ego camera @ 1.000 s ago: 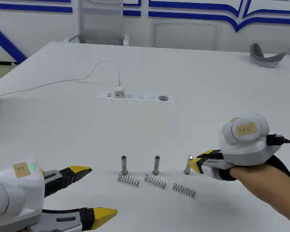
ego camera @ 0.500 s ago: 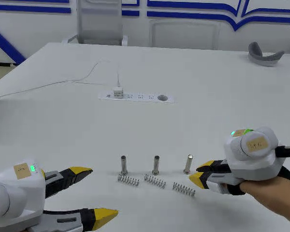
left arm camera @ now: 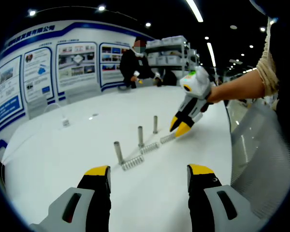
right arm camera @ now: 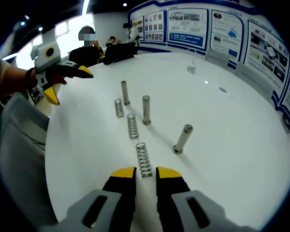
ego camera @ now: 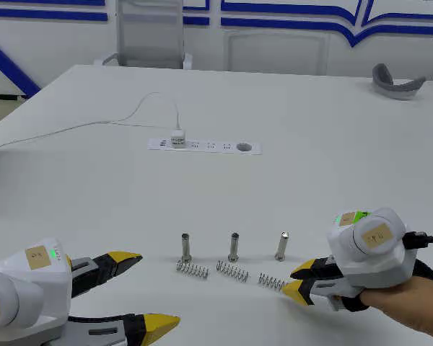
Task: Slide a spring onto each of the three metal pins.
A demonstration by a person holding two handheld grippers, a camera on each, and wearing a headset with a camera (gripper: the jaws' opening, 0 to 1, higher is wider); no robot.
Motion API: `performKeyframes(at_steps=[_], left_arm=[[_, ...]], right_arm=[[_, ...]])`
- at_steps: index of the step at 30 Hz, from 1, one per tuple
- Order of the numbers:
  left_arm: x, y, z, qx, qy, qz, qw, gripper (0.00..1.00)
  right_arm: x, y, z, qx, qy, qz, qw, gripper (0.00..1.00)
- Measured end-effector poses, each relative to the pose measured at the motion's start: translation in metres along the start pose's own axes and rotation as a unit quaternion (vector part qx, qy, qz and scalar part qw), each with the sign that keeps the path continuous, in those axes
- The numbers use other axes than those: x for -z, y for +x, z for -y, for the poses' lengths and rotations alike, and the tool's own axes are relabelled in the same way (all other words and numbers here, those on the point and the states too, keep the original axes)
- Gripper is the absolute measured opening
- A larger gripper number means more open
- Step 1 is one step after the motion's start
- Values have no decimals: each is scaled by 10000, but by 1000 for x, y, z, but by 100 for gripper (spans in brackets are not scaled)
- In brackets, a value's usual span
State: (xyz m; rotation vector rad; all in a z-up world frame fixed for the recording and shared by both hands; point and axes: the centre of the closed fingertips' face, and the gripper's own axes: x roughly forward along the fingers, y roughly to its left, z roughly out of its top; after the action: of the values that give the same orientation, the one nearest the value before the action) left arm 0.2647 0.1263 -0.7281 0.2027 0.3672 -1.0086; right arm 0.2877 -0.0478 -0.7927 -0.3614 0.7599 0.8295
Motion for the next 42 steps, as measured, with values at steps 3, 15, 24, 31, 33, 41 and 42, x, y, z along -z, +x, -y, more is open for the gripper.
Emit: performKeyframes(at_steps=[3, 15, 24, 31, 33, 41, 42], left_arm=[[0, 0, 1, 2, -4, -4, 10000, 65], [2, 1, 1, 15, -27, -23, 10000, 64], [3, 5, 7, 108, -17, -40, 9999, 63], [3, 12, 15, 263, 57, -87, 9996, 61], [2, 15, 19, 323, 85, -98, 9994, 61], [-2, 29, 32, 577, 219, -120, 9980, 59], [-2, 30, 33, 598, 228, -118, 9979, 58]], right_arm=[[2, 2, -1, -23, -90, -58, 9999, 17], [8, 9, 2, -99, -244, -206, 9994, 14], [8, 9, 1, -144, -408, -239, 9988, 12], [7, 3, -4, -178, -490, -264, 9983, 11], [5, 0, -6, -188, -533, -250, 9981, 11], [-4, -11, -14, -276, -598, -154, 9977, 11], [-5, -13, -16, -294, -607, -134, 9976, 11]])
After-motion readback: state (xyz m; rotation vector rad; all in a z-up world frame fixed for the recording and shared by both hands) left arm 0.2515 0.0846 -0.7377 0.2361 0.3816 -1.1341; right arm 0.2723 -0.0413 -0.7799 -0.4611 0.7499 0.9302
